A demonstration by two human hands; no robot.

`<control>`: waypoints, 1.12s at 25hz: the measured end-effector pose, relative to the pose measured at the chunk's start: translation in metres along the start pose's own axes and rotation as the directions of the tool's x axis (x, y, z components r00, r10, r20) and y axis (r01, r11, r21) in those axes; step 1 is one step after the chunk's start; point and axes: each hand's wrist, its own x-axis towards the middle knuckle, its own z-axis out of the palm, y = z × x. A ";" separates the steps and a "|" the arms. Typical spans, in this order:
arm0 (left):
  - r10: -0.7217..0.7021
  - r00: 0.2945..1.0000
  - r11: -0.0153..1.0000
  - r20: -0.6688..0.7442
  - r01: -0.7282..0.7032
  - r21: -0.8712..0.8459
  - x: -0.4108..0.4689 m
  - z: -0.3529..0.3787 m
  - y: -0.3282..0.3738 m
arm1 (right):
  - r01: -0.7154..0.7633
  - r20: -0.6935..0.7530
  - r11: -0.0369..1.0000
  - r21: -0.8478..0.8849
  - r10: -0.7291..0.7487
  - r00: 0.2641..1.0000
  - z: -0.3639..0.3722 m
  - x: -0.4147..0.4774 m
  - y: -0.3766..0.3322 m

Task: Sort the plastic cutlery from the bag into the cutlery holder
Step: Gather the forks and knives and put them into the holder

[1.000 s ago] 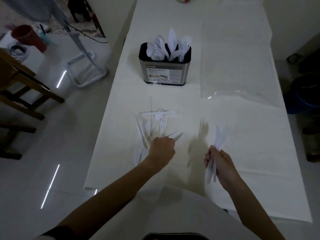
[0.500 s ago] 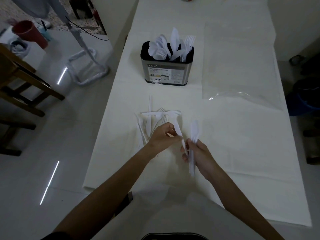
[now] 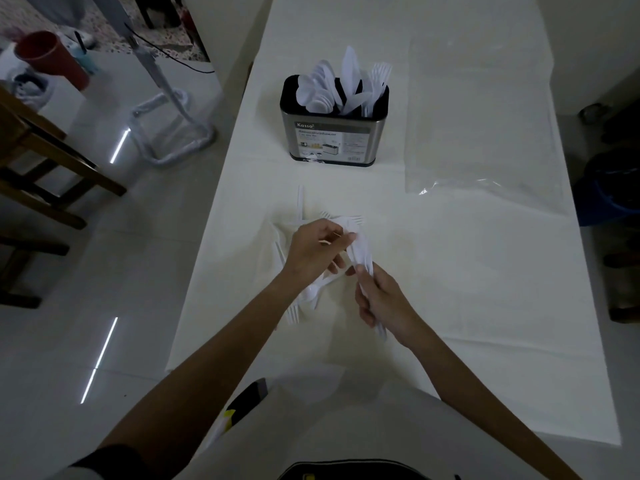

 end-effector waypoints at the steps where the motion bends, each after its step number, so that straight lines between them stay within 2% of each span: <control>1: -0.013 1.000 1.000 0.024 0.013 -0.004 0.004 -0.003 0.005 | 0.018 0.025 1.000 -0.011 -0.017 1.000 0.000 0.001 -0.003; 4: -0.019 0.983 1.000 0.184 0.021 -0.011 0.014 -0.017 0.019 | -0.022 0.120 0.999 -0.026 0.025 0.992 -0.003 0.005 -0.014; 6: 0.041 0.959 0.997 0.282 -0.057 0.050 0.018 -0.023 0.026 | -0.063 0.167 0.997 -0.043 0.069 0.984 -0.004 0.010 -0.021; 8: 0.094 0.948 0.987 0.303 -0.129 0.098 0.021 -0.025 0.031 | -0.113 0.190 0.993 -0.046 0.120 0.974 -0.004 0.014 -0.028; 10: 0.101 0.963 0.983 0.249 -0.135 0.123 0.025 -0.027 0.032 | -0.123 0.190 0.989 -0.079 0.136 0.972 -0.005 0.017 -0.032; 13: 0.091 0.986 0.982 0.141 -0.112 0.154 0.028 -0.031 0.024 | -0.018 0.107 0.978 -0.209 0.041 0.993 -0.004 0.018 -0.034; 17: 0.119 0.988 0.970 0.100 -0.137 0.200 0.018 -0.036 0.009 | 0.001 0.088 0.935 -0.355 0.032 0.996 0.005 0.019 -0.028; 19: 0.119 0.991 0.969 -0.062 -0.102 0.227 0.009 -0.048 -0.008 | -0.057 0.005 0.949 -0.311 0.062 0.998 0.005 0.021 -0.022; 21: 0.145 0.960 0.933 -0.241 -0.052 0.355 -0.005 -0.066 -0.035 | -0.127 -0.092 0.967 -0.220 0.109 0.990 -0.001 0.023 -0.013; 22: 0.134 0.951 0.908 -0.279 -0.005 0.418 -0.014 -0.074 -0.051 | -0.154 -0.126 0.970 -0.190 0.131 0.983 -0.004 0.023 -0.008; 25: -0.037 0.973 0.810 -0.227 0.162 0.564 -0.041 -0.082 -0.085 | -0.198 -0.161 0.970 -0.143 0.175 0.971 -0.009 0.022 0.005; 28: -0.057 0.984 0.718 -0.168 0.158 0.678 -0.047 -0.078 -0.089 | -0.232 -0.169 0.958 -0.169 0.203 0.964 -0.009 0.021 0.013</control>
